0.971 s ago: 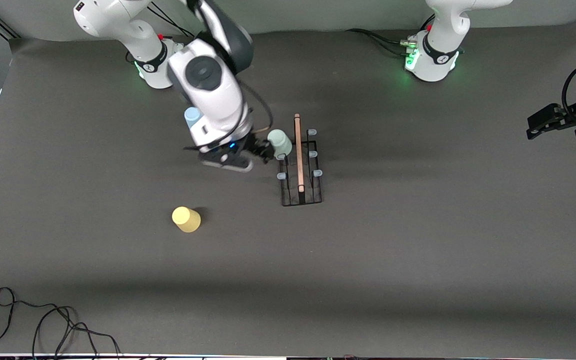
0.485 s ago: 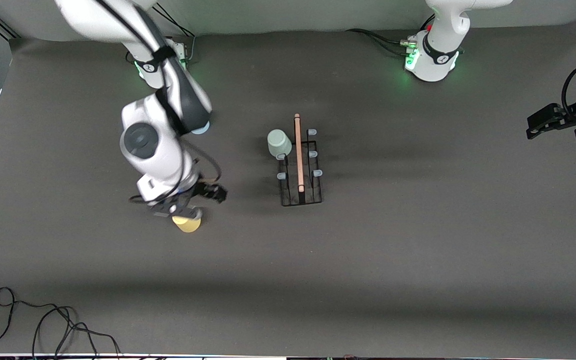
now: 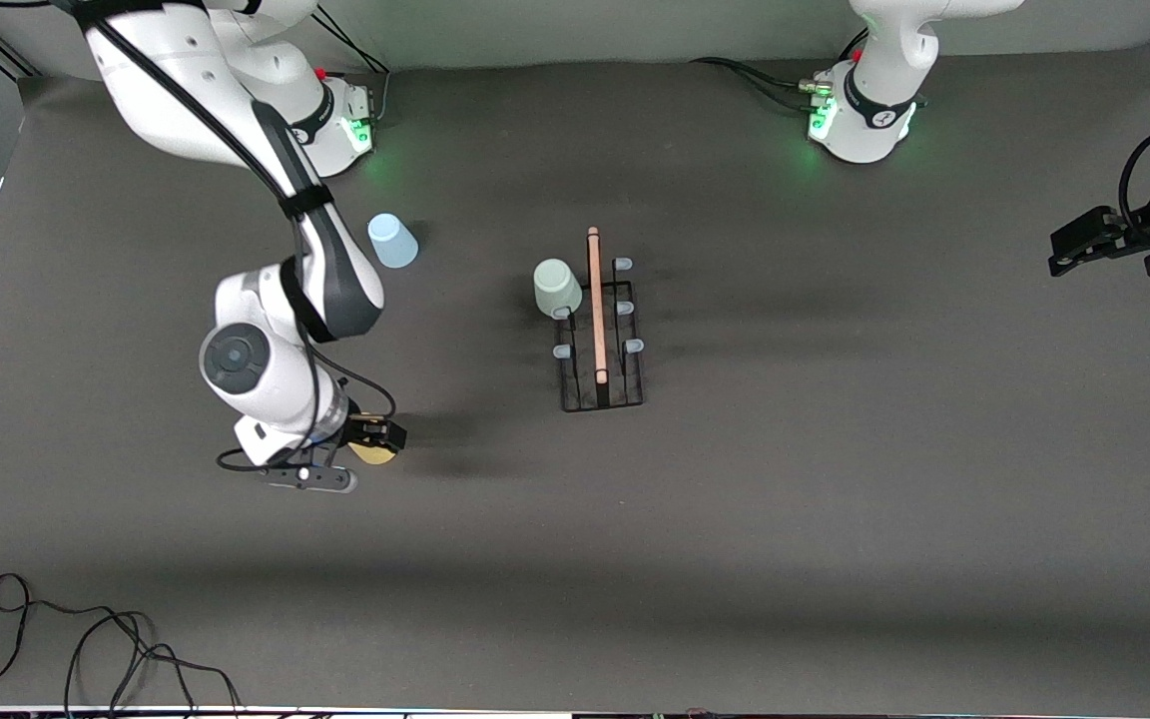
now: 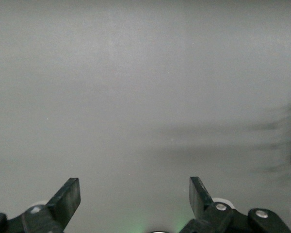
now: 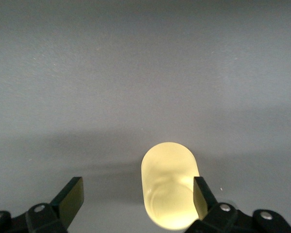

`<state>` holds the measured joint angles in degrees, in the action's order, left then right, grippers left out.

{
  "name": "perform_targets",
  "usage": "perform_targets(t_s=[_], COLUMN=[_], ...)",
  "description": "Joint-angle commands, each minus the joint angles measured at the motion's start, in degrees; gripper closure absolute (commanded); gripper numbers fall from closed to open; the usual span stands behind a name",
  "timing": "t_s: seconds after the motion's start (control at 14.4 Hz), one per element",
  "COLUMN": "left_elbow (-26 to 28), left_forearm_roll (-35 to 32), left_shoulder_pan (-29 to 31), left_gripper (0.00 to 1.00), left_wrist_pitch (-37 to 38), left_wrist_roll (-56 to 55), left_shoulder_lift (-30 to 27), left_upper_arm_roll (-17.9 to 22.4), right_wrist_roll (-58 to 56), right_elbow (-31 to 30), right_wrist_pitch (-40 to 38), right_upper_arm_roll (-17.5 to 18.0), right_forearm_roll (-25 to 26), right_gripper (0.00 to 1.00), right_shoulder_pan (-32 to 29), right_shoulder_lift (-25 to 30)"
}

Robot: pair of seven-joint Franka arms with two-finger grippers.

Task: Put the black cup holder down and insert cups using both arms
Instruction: 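Move the right gripper to the yellow cup and grasp it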

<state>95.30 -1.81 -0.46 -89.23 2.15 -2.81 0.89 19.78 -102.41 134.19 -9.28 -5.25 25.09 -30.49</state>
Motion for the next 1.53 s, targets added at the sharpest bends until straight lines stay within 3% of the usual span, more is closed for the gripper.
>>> perform_targets(t_s=[0.0, 0.35, 1.25, 1.32, 1.46], left_elbow=[-0.1, -0.1, -0.1, -0.1, -0.1], left_forearm_roll=[-0.3, -0.3, -0.3, -0.3, -0.3], left_shoulder_pan=[-0.6, -0.2, -0.2, -0.2, -0.2], left_gripper=[0.0, 0.0, 0.0, 0.0, 0.0], left_wrist_pitch=[1.0, 1.2, 1.3, 1.3, 0.9], left_wrist_roll=[-0.2, 0.1, 0.3, 0.3, 0.4], left_shoulder_lift=[0.0, -0.1, -0.1, -0.1, 0.0], left_upper_arm_roll=[0.3, 0.3, 0.3, 0.3, 0.3], right_wrist_roll=[-3.7, -8.9, -8.8, -8.8, -8.8], right_elbow=[1.8, 0.3, -2.3, -2.2, -2.2], right_wrist_pitch=[1.2, 0.9, -3.4, -4.2, -5.9], right_upper_arm_roll=[0.1, 0.1, 0.5, 0.6, 0.7], right_forearm_roll=[-0.2, -0.2, -2.8, -2.8, -2.8], right_gripper=[0.0, 0.0, 0.0, 0.02, 0.15], right_shoulder_pan=[-0.4, -3.4, -2.8, -2.7, -2.6], right_shoulder_lift=[-2.4, -1.7, -1.5, -1.2, -0.4])
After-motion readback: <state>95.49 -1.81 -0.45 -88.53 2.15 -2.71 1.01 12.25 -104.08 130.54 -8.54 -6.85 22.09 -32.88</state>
